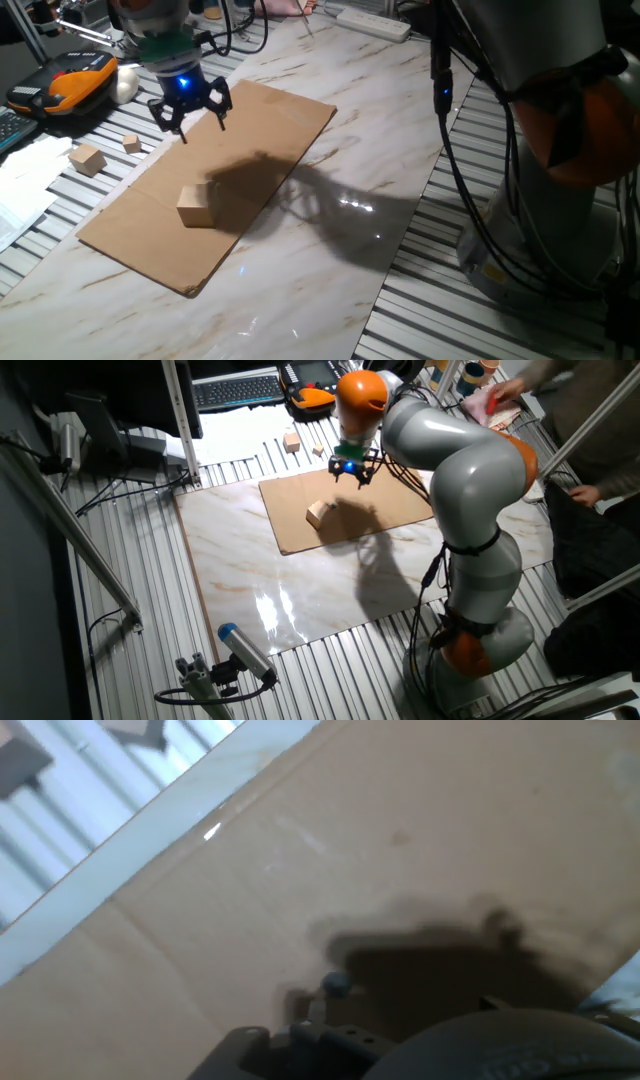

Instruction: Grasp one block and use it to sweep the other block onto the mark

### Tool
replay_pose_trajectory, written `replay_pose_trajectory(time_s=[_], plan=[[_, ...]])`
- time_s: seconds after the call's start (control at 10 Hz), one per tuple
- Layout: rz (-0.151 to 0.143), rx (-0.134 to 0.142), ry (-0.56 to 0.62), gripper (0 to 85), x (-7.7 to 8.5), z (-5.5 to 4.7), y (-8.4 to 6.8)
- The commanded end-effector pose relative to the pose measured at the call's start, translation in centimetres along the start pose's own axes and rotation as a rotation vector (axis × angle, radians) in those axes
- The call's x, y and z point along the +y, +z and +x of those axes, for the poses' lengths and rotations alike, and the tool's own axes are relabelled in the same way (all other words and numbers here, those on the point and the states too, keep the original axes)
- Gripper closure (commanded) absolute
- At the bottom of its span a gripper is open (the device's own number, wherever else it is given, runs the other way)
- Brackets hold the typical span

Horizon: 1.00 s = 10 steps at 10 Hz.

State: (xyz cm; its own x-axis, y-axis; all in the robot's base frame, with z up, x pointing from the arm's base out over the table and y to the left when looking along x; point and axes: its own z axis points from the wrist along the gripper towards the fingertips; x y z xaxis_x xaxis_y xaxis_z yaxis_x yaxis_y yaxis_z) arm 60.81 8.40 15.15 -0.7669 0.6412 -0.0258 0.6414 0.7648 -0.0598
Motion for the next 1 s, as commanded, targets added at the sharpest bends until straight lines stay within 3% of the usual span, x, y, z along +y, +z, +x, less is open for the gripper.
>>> replay_pose_trajectory(time_s=[0.0, 0.4, 0.5, 0.8, 0.9], plan=[[0.006, -0.005, 0.000, 17.0, 0.03, -0.08, 0.23], [0.053, -0.033, -0.048, 17.0, 0.03, -0.26, 0.42], [0.051, -0.036, -0.073, 17.0, 0.03, -0.26, 0.42], [0.000, -0.018, -0.190, 17.0, 0.03, -0.26, 0.42], [0.025, -0.038, -0.202, 17.0, 0.03, -0.26, 0.42]])
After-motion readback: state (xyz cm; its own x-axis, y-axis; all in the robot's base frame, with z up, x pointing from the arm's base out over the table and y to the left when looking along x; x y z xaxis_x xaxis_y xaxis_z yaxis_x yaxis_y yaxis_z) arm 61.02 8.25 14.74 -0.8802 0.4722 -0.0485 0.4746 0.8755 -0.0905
